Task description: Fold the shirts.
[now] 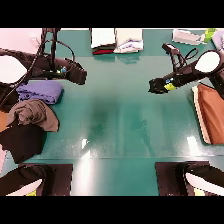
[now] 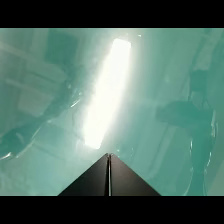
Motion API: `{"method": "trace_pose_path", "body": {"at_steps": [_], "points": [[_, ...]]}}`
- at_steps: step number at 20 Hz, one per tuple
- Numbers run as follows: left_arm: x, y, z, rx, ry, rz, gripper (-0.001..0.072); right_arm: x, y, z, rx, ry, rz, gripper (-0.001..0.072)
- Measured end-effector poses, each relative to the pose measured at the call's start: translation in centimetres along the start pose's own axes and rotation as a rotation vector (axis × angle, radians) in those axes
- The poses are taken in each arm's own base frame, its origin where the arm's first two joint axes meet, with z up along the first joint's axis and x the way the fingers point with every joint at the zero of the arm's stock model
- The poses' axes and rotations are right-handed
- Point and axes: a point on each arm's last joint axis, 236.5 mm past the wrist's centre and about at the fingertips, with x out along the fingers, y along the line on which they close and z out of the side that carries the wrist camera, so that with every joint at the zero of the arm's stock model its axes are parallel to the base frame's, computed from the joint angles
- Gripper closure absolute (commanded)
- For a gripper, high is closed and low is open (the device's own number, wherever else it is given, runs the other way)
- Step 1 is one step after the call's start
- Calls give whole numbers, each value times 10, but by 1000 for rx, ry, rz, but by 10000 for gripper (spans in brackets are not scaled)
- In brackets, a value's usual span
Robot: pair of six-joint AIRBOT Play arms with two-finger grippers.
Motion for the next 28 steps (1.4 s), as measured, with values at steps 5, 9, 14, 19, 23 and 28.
{"method": "trace_pose_path", "body": {"at_steps": [5,9,14,19,23,28], "points": [[0,0,0,0,0,0,681,0,0,2,0,-8,1,693],[0,0,0,0,0,0,681,0,0,2,0,-10,1,693],[0,0,3,0,-12,0,680,0,0,3,0,-12,1,693],[-4,62,10,10,-35,178,200,0,0,3,0,-12,1,693],[-8,174,-30,-124,106,416,199,0,0,3,1,-12,1,694],[25,271,-121,-277,398,525,199,0,0,3,1,-13,2,694]]}}
